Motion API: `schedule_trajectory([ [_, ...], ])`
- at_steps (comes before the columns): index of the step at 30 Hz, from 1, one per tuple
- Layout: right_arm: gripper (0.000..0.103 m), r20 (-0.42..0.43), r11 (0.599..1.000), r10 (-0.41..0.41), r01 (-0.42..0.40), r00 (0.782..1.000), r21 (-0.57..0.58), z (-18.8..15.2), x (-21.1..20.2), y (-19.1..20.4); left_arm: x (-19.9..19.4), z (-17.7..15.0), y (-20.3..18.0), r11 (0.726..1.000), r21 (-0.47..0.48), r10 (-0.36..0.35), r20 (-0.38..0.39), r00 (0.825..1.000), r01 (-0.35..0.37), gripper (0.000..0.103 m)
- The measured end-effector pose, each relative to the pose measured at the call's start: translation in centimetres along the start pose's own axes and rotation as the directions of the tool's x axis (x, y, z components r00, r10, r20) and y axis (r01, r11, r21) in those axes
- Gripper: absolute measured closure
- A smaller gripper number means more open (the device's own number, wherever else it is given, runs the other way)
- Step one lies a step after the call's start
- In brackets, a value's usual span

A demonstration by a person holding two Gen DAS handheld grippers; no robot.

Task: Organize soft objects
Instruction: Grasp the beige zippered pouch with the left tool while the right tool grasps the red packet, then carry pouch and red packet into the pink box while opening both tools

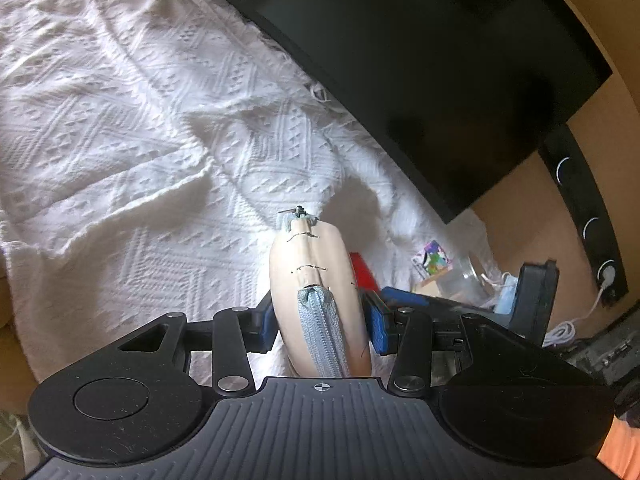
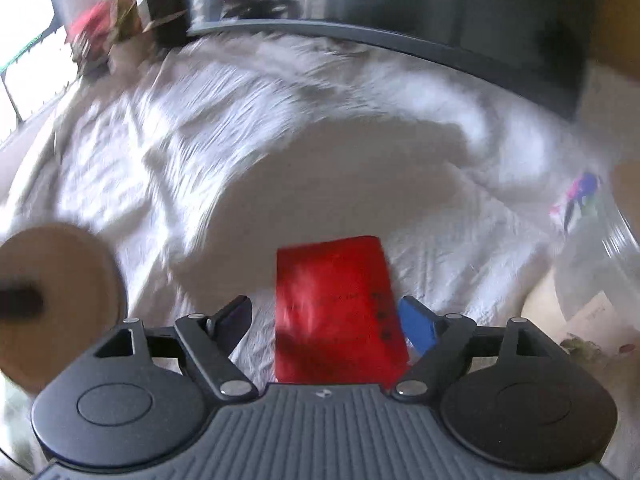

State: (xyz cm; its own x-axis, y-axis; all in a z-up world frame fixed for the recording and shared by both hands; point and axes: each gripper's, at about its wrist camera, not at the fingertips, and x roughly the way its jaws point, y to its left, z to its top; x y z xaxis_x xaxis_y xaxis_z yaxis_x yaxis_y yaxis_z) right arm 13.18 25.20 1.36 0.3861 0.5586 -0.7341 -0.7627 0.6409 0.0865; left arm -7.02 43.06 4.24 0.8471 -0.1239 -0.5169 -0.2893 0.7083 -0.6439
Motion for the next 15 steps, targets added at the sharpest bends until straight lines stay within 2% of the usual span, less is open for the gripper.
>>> schedule_trajectory([
  [2,0.022,0.008,0.998,-0.028,0.028,1.0,-0.049,0.1,0.2,0.6,0.3,0.1,-0.3,1.0,0.016,-0.004,-0.009,1.0,0.004,0.055],
  [8,0.023,0.008,0.998,-0.041,0.041,0.999,-0.043,0.4,0.9,-0.2,1.0,0.0,-0.5,0.999,0.04,0.021,-0.03,0.999,-0.019,0.055],
  [10,0.045,0.005,0.998,-0.043,0.043,0.999,-0.052,0.3,0.3,0.1,1.1,-0.2,-0.5,0.999,0.045,0.024,-0.039,0.999,-0.022,0.055],
  [12,0.049,-0.021,0.997,-0.029,0.027,0.999,-0.071,0.0,-0.5,0.5,1.5,-0.2,-0.6,0.998,0.051,0.028,-0.054,0.998,-0.025,0.055],
  [15,0.049,0.006,0.996,-0.032,0.032,0.999,-0.08,-0.5,-3.2,1.1,2.2,-0.4,-1.3,0.997,0.08,0.026,-0.085,0.996,-0.019,0.055],
])
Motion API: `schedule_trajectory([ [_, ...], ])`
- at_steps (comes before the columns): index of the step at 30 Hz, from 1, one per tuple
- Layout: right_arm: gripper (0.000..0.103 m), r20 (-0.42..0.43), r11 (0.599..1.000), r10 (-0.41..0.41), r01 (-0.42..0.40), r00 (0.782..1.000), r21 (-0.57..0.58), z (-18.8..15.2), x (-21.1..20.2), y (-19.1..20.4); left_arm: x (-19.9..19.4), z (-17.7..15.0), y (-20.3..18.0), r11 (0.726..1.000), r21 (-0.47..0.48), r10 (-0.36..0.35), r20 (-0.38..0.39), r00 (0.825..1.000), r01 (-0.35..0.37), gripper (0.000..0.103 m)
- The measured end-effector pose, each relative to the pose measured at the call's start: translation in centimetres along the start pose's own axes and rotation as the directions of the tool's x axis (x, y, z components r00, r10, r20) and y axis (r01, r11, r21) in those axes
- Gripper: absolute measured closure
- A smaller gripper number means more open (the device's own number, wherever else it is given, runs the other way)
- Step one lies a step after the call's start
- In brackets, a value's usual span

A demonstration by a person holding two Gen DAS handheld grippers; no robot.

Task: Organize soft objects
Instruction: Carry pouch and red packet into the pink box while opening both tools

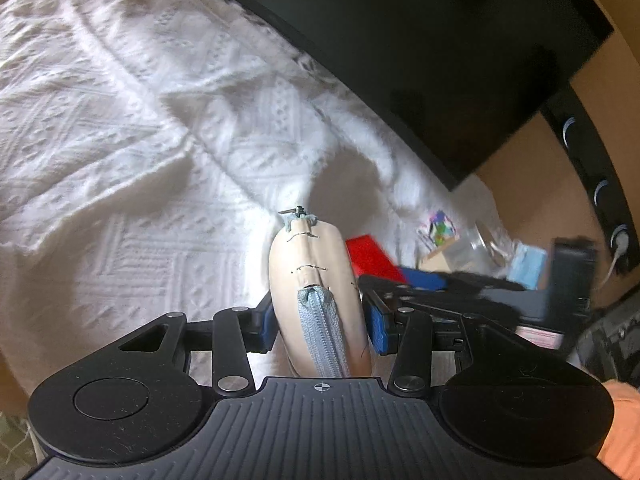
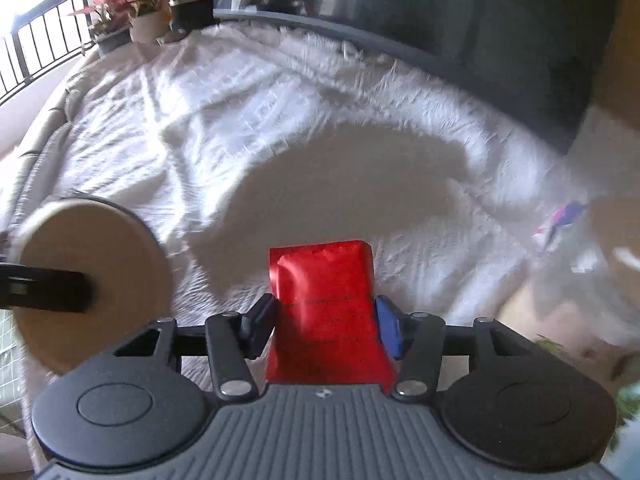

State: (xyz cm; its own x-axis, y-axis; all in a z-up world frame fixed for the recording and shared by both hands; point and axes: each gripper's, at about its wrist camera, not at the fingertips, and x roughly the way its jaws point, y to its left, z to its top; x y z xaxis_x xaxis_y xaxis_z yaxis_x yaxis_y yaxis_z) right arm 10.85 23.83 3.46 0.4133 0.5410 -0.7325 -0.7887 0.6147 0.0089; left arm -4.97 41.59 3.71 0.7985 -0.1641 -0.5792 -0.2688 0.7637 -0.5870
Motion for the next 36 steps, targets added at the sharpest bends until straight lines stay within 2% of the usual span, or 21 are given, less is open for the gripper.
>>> schedule_trajectory([
  [3,0.049,0.053,1.0,-0.011,0.01,0.999,0.019,-1.1,-4.3,-0.3,1.0,-0.4,-1.4,0.999,0.041,-0.02,-0.042,0.999,0.022,0.055],
  [6,0.049,0.067,0.997,-0.061,0.058,0.996,0.053,-3.4,-8.4,-1.8,2.8,-1.2,-3.1,0.995,0.067,-0.064,-0.122,0.99,0.072,0.055],
  [10,0.049,0.043,0.981,-0.156,0.149,0.987,0.125,-7.7,-13.1,-4.2,5.6,-3.2,-7.3,0.975,0.138,-0.136,-0.26,0.956,0.176,0.055],
  [12,0.049,0.022,0.962,-0.214,0.207,0.976,0.18,-10.5,-15.4,-5.5,7.0,-4.4,-9.7,0.954,0.175,-0.173,-0.335,0.926,0.241,0.055],
  [15,0.049,-0.019,0.918,-0.287,0.28,0.958,0.282,-14.3,-18.4,-7.4,9.0,-6.6,-13.5,0.912,0.23,-0.208,-0.453,0.867,0.339,0.055],
  [19,0.049,-0.056,0.842,-0.378,0.369,0.924,0.394,-18.3,-21.8,-9.1,10.9,-9.5,-18.3,0.841,0.294,-0.223,-0.577,0.786,0.454,0.055],
  [22,0.049,-0.067,0.784,-0.438,0.418,0.896,0.46,-20.2,-24.0,-10.0,11.6,-11.1,-21.0,0.796,0.313,-0.23,-0.635,0.737,0.518,0.055],
  [24,0.049,-0.066,0.751,-0.473,0.441,0.879,0.492,-21.0,-25.2,-10.2,11.9,-11.9,-22.2,0.771,0.326,-0.228,-0.661,0.715,0.547,0.055],
  [27,0.049,-0.064,0.719,-0.504,0.459,0.861,0.522,-21.7,-26.4,-10.3,12.1,-12.6,-23.6,0.747,0.338,-0.224,-0.682,0.696,0.572,0.055],
  [31,0.049,-0.062,0.706,-0.521,0.471,0.851,0.53,-22.1,-27.0,-10.2,12.7,-12.7,-24.3,0.743,0.337,-0.226,-0.687,0.691,0.578,0.055],
  [36,0.049,-0.054,0.704,-0.533,0.478,0.844,0.525,-21.6,-27.5,-10.8,13.1,-12.2,-24.6,0.751,0.338,-0.232,-0.67,0.706,0.568,0.055],
])
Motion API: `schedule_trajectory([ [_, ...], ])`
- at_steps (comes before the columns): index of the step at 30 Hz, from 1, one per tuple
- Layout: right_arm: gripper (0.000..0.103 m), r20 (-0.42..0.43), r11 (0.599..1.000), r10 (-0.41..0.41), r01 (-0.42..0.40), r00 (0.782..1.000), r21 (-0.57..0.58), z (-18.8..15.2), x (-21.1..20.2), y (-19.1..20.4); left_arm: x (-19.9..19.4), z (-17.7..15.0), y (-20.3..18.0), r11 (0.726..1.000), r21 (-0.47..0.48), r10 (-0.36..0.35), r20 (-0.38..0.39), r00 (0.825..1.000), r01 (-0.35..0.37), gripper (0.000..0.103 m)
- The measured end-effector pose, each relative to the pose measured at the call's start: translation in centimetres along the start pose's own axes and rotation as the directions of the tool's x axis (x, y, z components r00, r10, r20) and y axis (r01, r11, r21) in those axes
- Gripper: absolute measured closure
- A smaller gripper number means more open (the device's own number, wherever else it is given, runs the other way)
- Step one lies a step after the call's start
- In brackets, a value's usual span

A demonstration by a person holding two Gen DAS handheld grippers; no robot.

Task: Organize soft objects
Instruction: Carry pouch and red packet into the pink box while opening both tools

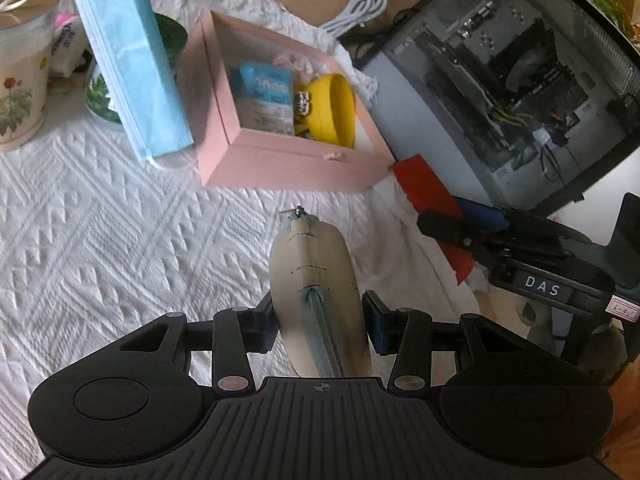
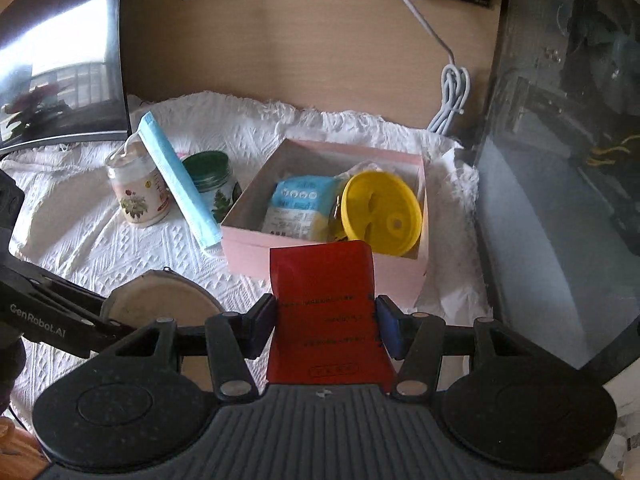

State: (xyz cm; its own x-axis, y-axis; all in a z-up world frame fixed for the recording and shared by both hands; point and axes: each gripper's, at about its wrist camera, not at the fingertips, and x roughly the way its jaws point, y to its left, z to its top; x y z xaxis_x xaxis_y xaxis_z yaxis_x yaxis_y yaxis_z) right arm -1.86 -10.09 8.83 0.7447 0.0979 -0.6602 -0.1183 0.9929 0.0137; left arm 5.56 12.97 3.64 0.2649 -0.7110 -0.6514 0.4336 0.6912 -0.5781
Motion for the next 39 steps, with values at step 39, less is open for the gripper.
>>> schedule_trajectory([
  [39,0.049,-0.19,0.952,0.015,0.044,0.982,0.302,12.9,18.4,-7.9,7.1,16.5,-0.8,0.964,0.137,0.199,0.194,0.96,-0.228,0.04],
])
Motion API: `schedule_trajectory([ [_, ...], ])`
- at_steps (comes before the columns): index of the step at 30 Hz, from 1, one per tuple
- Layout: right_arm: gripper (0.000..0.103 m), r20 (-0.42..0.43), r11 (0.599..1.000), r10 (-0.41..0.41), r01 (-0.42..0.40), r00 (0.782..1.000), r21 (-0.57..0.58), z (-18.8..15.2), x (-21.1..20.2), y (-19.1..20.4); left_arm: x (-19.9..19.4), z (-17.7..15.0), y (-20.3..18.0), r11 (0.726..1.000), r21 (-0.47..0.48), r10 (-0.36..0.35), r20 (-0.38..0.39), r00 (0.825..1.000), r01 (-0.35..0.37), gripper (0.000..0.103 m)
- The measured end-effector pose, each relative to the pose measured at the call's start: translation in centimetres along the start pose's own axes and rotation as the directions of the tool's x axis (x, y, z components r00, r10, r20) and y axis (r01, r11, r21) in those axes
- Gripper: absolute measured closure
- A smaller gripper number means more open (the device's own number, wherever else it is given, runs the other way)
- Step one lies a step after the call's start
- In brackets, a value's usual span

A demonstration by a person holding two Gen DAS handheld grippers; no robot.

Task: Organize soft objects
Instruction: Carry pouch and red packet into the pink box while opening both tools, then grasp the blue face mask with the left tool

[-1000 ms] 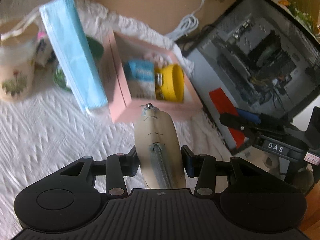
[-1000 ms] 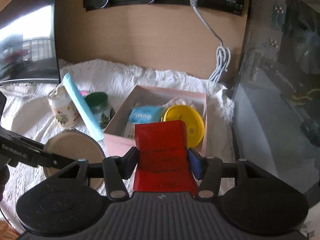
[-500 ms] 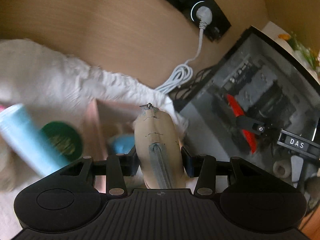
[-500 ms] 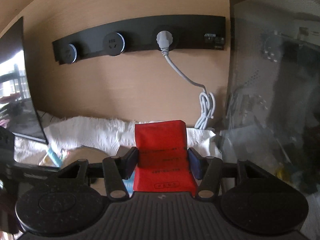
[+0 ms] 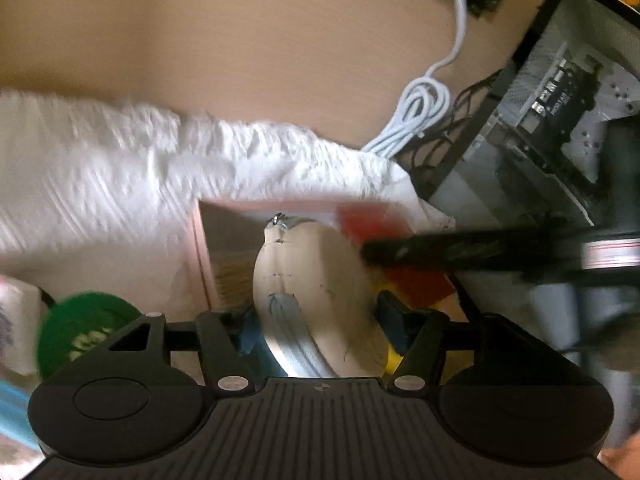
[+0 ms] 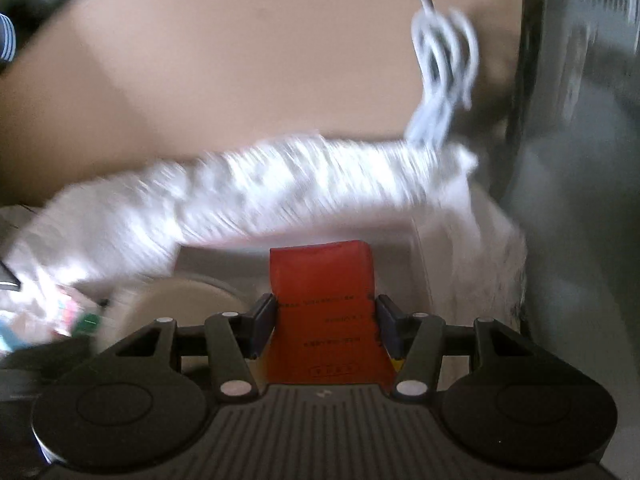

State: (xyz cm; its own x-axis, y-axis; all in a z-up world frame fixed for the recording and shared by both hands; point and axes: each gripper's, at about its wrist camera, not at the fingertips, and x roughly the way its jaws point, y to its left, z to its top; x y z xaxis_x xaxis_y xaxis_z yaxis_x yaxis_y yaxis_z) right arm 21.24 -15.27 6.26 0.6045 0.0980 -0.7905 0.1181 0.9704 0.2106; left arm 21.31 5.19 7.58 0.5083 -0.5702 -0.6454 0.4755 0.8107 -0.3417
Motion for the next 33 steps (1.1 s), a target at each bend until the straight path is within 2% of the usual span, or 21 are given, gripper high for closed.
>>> schedule_trajectory([
  [4,0.048,-0.016,1.0,-0.013,0.013,1.0,-0.006,-0.4,1.1,-0.5,-2.0,0.0,-0.2,0.996,0.061,0.063,0.064,0.996,-0.067,0.04],
  [5,0.046,-0.016,1.0,-0.002,0.002,1.0,-0.004,-0.3,1.1,-0.6,-2.3,0.1,-0.4,0.994,0.068,0.078,0.07,0.994,-0.083,0.043],
  [7,0.04,-0.01,0.999,0.045,-0.044,0.999,0.025,-0.2,0.5,-0.8,-2.8,0.2,-0.7,0.991,0.084,0.098,0.081,0.992,-0.105,0.062],
  [8,0.039,-0.005,0.997,0.057,-0.057,0.998,0.045,-0.1,0.1,-1.0,-3.0,0.1,-0.9,0.99,0.092,0.098,0.085,0.992,-0.106,0.077],
  [9,0.038,0.004,0.996,0.068,-0.068,0.998,0.057,0.0,-0.4,-1.1,-3.0,0.1,-1.0,0.99,0.097,0.096,0.083,0.992,-0.103,0.081],
  [12,0.038,0.083,0.995,0.075,-0.08,0.994,0.054,-0.1,-3.1,-0.8,-2.1,-0.4,-1.4,0.985,0.128,0.109,0.057,0.992,-0.116,0.081],
  [17,0.037,0.201,1.0,-0.024,0.026,0.979,-0.01,-0.4,-7.4,0.4,-0.7,-0.9,-1.8,0.98,0.146,0.128,0.067,0.99,-0.136,0.081],
  [23,0.036,0.239,0.991,-0.095,0.115,0.966,-0.07,-2.2,-10.1,1.9,-0.6,-0.9,-1.6,0.985,0.12,0.114,0.083,0.99,-0.123,0.081],
  [26,0.034,0.272,0.983,-0.119,0.152,0.955,-0.101,-3.5,-11.5,2.8,-3.0,-1.3,-1.3,0.994,0.072,0.076,0.132,0.988,-0.086,0.081],
  [29,0.03,0.327,0.977,-0.136,0.182,0.935,-0.115,-4.8,-12.6,3.8,-6.4,-1.9,-1.0,0.995,0.061,0.063,0.202,0.977,-0.077,0.08],
  [33,0.03,0.313,0.98,-0.076,0.128,0.947,-0.15,-5.4,-13.0,5.6,-11.1,-3.8,0.5,0.995,0.041,0.081,0.266,0.96,-0.095,0.08],
])
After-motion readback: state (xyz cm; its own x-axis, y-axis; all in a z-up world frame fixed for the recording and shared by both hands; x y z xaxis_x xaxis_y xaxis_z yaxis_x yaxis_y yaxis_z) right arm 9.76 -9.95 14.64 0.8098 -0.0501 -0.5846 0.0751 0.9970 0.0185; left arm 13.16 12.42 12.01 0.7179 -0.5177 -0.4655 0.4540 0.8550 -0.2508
